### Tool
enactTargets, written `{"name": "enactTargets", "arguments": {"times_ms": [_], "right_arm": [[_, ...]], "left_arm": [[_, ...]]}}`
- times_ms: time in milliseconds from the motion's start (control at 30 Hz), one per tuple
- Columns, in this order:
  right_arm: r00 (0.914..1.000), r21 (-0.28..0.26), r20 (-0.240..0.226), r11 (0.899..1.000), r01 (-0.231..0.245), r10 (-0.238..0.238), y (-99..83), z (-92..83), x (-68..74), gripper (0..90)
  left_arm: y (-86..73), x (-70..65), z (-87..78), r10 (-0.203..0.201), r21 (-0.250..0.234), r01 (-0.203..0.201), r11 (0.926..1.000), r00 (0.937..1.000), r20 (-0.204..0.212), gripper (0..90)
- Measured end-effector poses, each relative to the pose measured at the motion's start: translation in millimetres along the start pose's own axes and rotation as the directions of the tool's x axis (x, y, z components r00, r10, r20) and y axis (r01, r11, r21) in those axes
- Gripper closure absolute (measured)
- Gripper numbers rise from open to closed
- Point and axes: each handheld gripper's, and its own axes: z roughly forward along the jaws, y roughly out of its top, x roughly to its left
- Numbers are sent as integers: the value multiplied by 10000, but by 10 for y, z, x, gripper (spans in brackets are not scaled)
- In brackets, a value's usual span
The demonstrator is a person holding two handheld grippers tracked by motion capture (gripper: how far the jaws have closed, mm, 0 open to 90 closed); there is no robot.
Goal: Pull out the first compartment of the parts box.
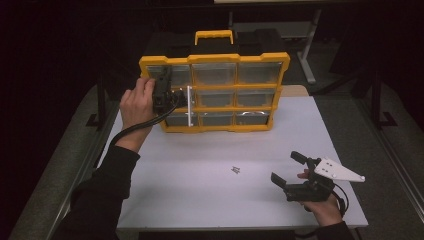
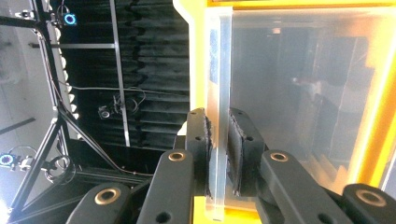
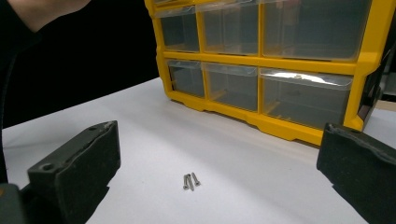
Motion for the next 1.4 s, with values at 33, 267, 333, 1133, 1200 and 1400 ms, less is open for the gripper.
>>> {"name": "enactTargets", "arguments": {"times_ms": [33,267,333,1133,1200,1400], "right_arm": [[10000,0,0,10000,0,0,0,0,0,0],[10000,13,-3,10000,-17,17,0,1,0,0],[10000,8,-3,10000,-22,22,0,1,0,0],[10000,42,-12,10000,11,-11,-3,5,2,0],[10000,46,-18,10000,15,-15,-3,5,2,0],[10000,55,-5,10000,15,-15,-4,7,2,0]], "left_arm": [[0,0,0,0,0,0,10000,10000,0,800],[4,10,-21,-38,-2,38,10000,10000,66,805],[10,16,-33,30,2,-30,10000,9999,112,806],[-3,36,-159,-24,-26,25,10000,9998,215,807],[-6,34,-174,-60,-79,61,9999,9999,157,807],[-17,39,-208,-49,-180,52,9998,9999,148,807]]}}
